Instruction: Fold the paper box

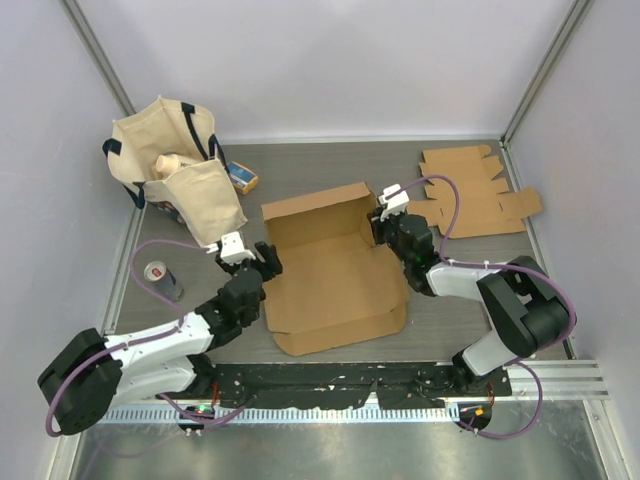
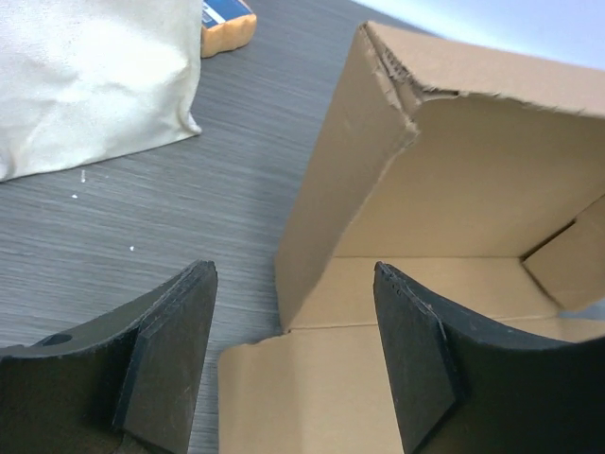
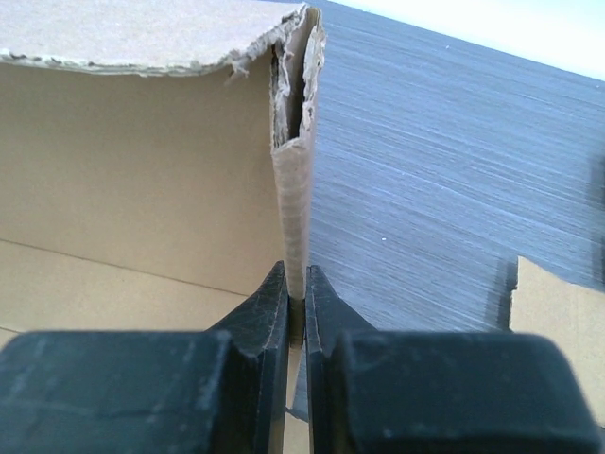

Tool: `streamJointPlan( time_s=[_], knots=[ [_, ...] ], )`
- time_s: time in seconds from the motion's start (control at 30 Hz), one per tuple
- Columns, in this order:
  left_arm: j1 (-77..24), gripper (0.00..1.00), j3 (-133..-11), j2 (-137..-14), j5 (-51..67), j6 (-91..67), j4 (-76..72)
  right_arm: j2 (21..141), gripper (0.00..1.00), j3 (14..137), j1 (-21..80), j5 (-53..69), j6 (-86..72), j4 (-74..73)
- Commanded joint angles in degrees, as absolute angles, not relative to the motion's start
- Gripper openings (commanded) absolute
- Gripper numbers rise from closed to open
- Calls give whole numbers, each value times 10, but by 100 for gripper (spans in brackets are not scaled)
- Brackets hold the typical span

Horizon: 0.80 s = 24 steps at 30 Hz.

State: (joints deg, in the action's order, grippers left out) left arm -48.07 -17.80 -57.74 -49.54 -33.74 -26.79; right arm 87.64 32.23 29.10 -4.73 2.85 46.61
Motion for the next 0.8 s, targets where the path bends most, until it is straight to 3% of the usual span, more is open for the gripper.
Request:
streamJointPlan(
  time_s=[0.0,0.27,0.37,0.43,0.47,0.63,0.7,0.77],
  knots=[
    [-471,71,-170,-606,-503,-262,-368,859,2,320,288,-8,18,468],
    [-461,68,-244,-731,-496,-218,-398,867,7,320,288,-31,18,465],
    [-461,59,-262,-768,-519,-205,-410,872,12,319,288,-39,16,467],
    [-461,44,-264,-775,-514,-201,-420,878,17,322,290,-50,17,467],
    [-461,32,-264,-777,-511,-199,-424,881,19,323,291,-55,17,466],
    [-461,15,-262,-783,-495,-192,-432,911,24,352,307,-106,15,469],
    [-461,10,-262,-779,-491,-194,-432,934,22,364,320,-154,25,471],
    [-461,5,-262,-777,-488,-200,-432,961,11,377,354,-265,53,489]
  ],
)
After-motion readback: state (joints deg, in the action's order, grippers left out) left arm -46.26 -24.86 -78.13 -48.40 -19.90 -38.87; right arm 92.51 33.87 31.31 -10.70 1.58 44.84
